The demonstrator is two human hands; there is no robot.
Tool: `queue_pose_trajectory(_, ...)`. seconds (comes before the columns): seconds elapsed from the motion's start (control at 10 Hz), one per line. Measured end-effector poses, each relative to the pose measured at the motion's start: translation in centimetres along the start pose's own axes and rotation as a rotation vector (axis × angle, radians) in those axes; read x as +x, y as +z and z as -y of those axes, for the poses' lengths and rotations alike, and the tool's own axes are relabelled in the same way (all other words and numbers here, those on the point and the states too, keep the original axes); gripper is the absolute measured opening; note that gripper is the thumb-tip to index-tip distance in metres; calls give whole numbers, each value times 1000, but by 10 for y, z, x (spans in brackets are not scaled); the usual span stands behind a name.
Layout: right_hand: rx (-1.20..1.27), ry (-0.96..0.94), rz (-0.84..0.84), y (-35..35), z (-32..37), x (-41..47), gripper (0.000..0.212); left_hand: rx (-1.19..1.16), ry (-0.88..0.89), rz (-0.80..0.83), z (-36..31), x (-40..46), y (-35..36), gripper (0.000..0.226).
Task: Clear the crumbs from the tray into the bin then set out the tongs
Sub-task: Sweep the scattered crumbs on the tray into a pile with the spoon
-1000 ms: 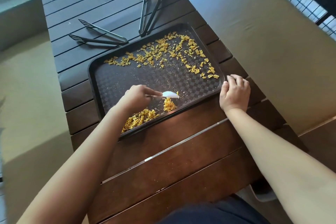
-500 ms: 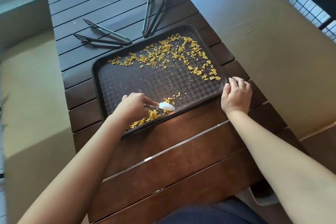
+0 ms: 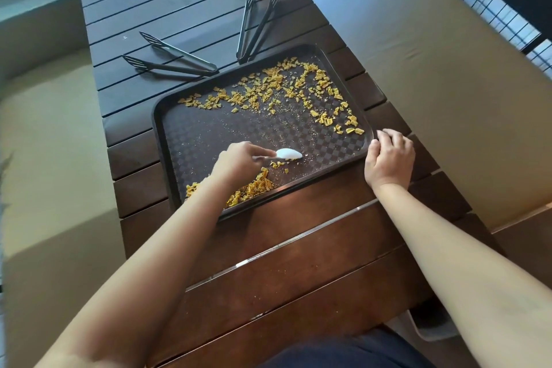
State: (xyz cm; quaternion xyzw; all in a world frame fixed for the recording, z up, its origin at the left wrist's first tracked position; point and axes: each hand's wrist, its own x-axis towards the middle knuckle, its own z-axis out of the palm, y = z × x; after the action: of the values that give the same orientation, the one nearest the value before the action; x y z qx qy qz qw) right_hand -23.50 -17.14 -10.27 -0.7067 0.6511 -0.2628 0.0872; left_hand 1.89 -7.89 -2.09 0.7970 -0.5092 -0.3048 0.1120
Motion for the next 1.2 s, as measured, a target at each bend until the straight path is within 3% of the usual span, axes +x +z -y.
queue_pose_trajectory(0.3,2,0,-7,1,0,0,49,168,-28,139,34,-17,-26,25)
queue_pose_trajectory(0.4,0,9,9,0,0,0,51,55,-47,143,37,-23,-35,23)
queue_pose_trajectory(0.6,0,11,9,0,1,0,51,-112,-57,-31,12,-7,-15,22)
queue_pose_trajectory(1.0,6,6,1,0,1,0,50,26,-8,192,22,-23,-33,19)
queue_pose_trajectory(1.1,4,6,5,-1,2,0,50,-53,1,97,10,-16,-28,21)
queue_pose_trajectory(1.2,-3,-2,-4,-1,1,0,49,24,55,19,-15,-1,-12,28)
